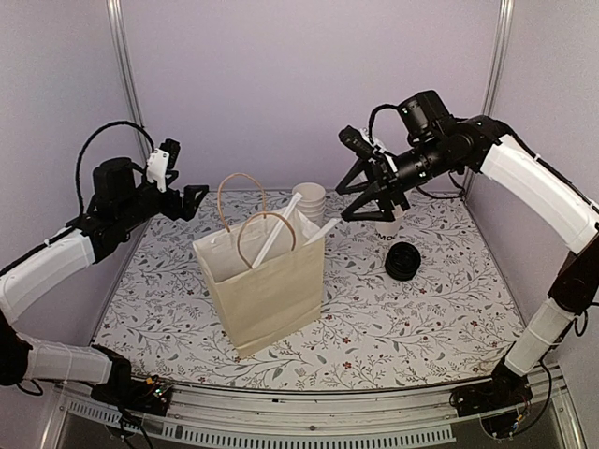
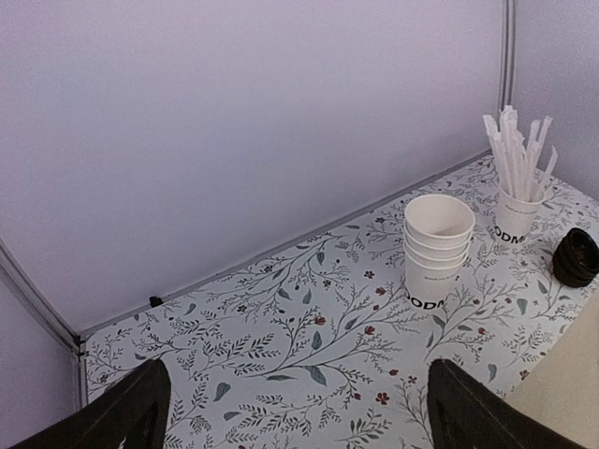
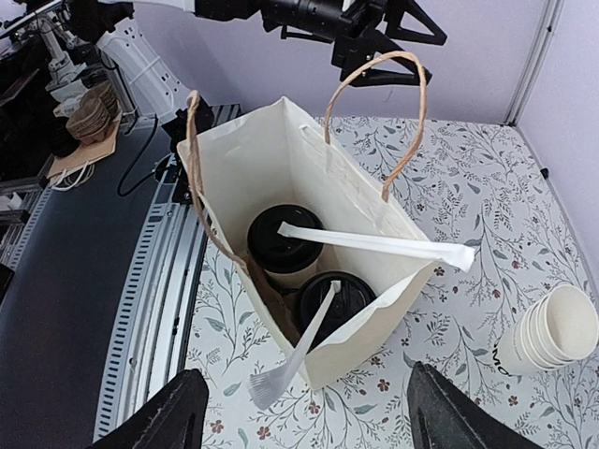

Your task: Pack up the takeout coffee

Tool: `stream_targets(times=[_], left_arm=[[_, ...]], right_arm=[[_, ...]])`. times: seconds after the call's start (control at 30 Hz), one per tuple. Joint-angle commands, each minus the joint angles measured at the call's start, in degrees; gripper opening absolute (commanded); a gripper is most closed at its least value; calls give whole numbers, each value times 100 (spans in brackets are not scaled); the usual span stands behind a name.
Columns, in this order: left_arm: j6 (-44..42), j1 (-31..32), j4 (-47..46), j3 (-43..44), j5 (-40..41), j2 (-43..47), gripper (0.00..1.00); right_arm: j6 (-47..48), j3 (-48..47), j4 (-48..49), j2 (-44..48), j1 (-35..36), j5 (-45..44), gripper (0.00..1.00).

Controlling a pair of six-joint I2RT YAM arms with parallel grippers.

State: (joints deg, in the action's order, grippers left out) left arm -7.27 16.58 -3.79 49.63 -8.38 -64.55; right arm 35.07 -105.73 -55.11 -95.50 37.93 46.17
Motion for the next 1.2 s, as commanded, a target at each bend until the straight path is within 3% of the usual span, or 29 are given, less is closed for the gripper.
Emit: stream_targets(times=[0.0,0.13,0.27,0.43,0.5,0.63,1.17], left_arm=[[18,-64,1,47,-59,-35,97],[17,-63,1,38,-69,-35,97],[17,-63,1,47,-84,-40,97],[19,-64,10,39,-78,-5,97],[18,-65,10,38,-79,-4,97],[20,-61,10,38,-94,3,97],[24,-59,17,47,-154,-31,97]], right_arm=[[377,298,-84,160,48,93,77],[384,504,47,163,77,243,79],[236,442,134,37,162,185,69],[187,222,72,-257,230,295,40],[127,167,131,-320,256,267,33],[37,-141,-3,-492,281,160,2],[-248,-1409,-199,-573,312,790,0]])
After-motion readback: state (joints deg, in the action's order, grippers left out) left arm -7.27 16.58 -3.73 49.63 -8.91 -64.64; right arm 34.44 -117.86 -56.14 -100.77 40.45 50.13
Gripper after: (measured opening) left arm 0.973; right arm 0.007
